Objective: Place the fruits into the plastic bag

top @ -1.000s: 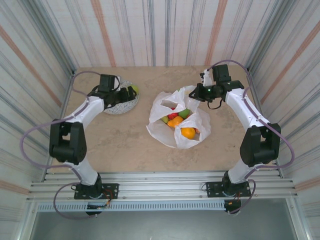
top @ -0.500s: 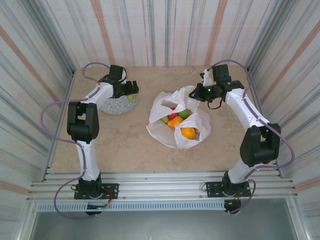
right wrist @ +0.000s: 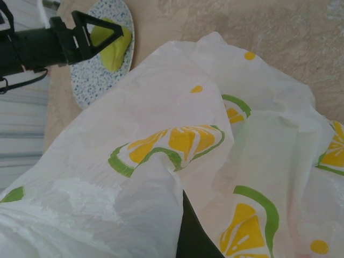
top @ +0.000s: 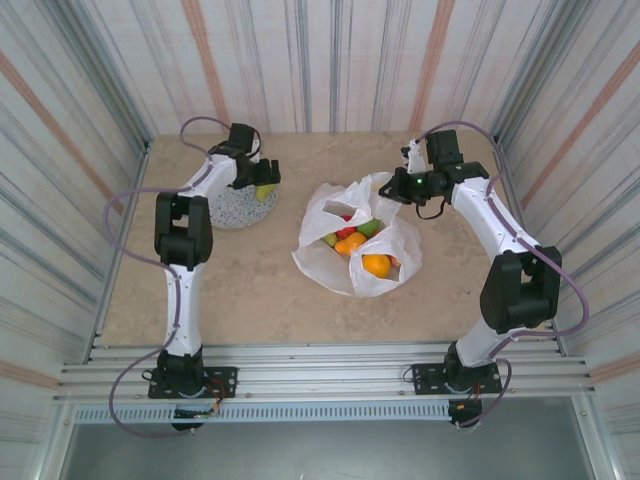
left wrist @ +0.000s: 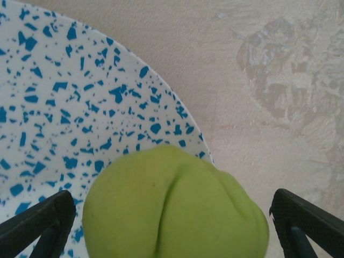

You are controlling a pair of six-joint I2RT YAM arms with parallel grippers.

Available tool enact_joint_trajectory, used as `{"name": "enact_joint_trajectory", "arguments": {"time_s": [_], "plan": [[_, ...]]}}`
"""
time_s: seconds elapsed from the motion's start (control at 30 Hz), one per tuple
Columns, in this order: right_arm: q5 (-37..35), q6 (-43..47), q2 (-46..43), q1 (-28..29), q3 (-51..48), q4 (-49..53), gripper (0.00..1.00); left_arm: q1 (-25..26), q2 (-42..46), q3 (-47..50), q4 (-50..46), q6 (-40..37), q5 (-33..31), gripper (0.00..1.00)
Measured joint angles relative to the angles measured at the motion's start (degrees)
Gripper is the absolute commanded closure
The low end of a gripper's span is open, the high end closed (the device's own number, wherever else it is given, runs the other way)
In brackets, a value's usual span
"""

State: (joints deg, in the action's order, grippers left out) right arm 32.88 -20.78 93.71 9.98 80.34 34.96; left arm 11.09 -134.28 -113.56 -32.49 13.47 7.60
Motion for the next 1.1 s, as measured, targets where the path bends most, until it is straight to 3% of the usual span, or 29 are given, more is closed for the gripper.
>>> {"name": "enact_joint_trajectory", "arguments": {"time_s": [0.33, 0.6, 0.8, 1.1], "plan": [[0.00, -0.02, 0.00, 0.00, 0.00, 0.00, 1.00, 0.00, -1.33, -1.86, -1.88, -1.70, 0.17, 0.27], [0.00, -0.02, 0.00, 0.00, 0.00, 0.00, 1.00, 0.00, -0.22, -0.68, -1.62, -1.70, 0.24, 0.30], [0.00, -0.02, 0.00, 0.00, -0.33, -0.02, 1.00, 0.00, 6.73, 3.65, -0.66, -1.49, 0.31, 0.30], [0.00, -0.02, -0.02, 0.00, -0.35, -0.02, 1.00, 0.00, 24.13, 10.14, 4.42, 0.81, 2.32, 0.30]]}}
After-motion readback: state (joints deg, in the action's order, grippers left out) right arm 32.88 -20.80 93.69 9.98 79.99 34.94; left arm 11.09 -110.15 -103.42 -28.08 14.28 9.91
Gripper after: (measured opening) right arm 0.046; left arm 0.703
